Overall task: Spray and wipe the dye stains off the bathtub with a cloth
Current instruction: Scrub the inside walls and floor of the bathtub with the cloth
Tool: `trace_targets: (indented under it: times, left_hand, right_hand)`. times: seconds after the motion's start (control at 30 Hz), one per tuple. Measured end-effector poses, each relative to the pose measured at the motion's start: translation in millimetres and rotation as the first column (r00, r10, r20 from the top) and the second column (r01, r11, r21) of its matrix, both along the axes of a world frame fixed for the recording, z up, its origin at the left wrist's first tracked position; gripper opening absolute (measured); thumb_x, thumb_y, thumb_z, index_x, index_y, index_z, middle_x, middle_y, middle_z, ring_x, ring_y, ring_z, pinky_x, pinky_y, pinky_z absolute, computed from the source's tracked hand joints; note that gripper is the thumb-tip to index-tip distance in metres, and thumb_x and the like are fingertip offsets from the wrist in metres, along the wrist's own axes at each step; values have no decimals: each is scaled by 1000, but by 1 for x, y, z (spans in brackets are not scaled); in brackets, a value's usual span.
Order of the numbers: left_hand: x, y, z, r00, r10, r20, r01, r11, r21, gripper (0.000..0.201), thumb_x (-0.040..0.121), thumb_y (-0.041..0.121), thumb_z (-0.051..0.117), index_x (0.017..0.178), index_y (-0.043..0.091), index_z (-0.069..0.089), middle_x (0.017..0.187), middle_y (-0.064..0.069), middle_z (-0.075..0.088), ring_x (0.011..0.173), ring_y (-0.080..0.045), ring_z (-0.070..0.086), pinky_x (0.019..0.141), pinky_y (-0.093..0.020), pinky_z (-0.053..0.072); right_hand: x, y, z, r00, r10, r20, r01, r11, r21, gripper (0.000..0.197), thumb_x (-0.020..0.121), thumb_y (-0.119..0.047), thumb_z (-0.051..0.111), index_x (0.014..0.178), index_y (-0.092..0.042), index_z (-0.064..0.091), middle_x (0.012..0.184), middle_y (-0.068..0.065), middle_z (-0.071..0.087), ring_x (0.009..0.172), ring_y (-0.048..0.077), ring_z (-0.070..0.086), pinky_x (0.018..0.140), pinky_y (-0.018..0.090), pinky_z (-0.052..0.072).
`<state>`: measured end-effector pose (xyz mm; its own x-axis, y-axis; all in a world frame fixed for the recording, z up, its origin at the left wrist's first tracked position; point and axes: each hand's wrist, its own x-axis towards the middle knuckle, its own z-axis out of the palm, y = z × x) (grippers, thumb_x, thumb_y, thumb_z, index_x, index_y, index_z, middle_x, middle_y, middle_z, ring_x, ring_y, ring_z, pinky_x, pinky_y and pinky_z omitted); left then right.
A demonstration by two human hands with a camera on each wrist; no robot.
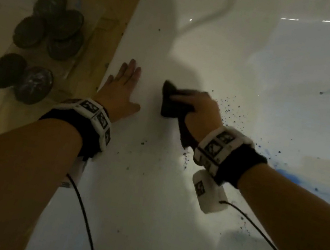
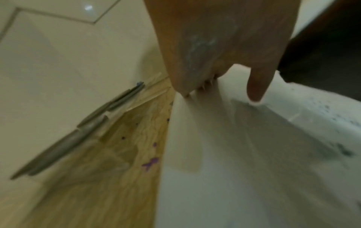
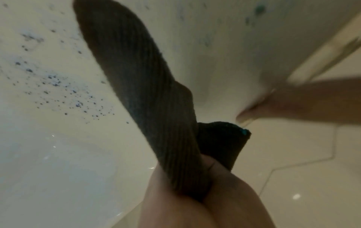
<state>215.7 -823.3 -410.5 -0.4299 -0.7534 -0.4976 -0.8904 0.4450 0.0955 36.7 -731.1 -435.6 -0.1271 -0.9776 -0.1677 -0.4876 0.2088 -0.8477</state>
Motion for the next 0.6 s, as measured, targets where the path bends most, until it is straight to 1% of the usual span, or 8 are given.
trace_targets:
  times: [0.03,0.07,0.17,0.23,0.37,0.47,0.53,0.6]
  left_hand:
    - [6,8,7,998,-14,54,11,999,53,97,89,26,60,146,10,-16,153,-5,-26,143,-21,-16,118,-41,-1]
    - [13,18,13,994,-27,101,18,995,94,104,86,29,63,145,11,-20,152,-6,-28,143,-21,-17,118,-41,-1]
    - [37,48,28,976,-33,214,4,991,134,118,79,42,69,142,10,-27,150,-5,-32,142,-19,-18,115,-35,-5]
    - [47,57,34,980,4,197,-33,989,143,121,76,43,71,143,14,-26,150,-3,-32,142,-16,-18,114,-32,-6]
    - [54,49,32,993,105,54,-114,969,217,128,67,29,82,145,22,-20,152,4,-28,142,-12,-16,119,-37,1]
    - [54,48,29,992,124,29,-127,974,190,131,63,24,84,146,22,-17,153,5,-25,143,-13,-15,119,-40,5]
    - [52,50,28,991,125,37,-130,974,184,132,63,22,85,146,22,-18,153,5,-26,143,-14,-15,118,-42,6]
    - [50,50,28,992,116,50,-123,974,191,133,63,21,85,146,20,-19,153,3,-26,143,-15,-16,118,-42,7]
  right_hand:
    - [0,-4,7,995,-84,48,84,996,14,50,85,8,45,128,-15,56,136,5,50,125,20,44,93,0,19]
    - [1,-9,13,993,-102,51,100,994,37,56,85,9,43,135,-15,48,140,4,46,129,19,41,93,1,17]
    - [17,-24,21,999,-14,35,9,989,145,74,85,9,42,148,-20,17,152,5,26,138,22,26,111,22,18]
    - [32,-29,16,998,59,6,-59,978,199,77,85,4,44,149,-21,11,153,7,18,139,27,18,115,31,18]
    - [59,-24,4,990,112,-88,-95,978,185,65,84,-14,52,144,-25,30,146,8,15,132,32,15,114,33,17]
    - [77,-11,-2,980,139,-140,-130,989,74,64,80,-14,58,140,-25,38,147,7,17,132,32,16,112,32,19]
    - [85,7,-8,947,233,-219,-243,970,-15,62,75,-13,66,134,-21,47,147,11,24,132,36,21,108,36,28]
    - [86,31,-18,898,340,-278,-371,926,-66,57,68,-8,72,123,-16,58,143,16,35,127,43,30,96,45,44]
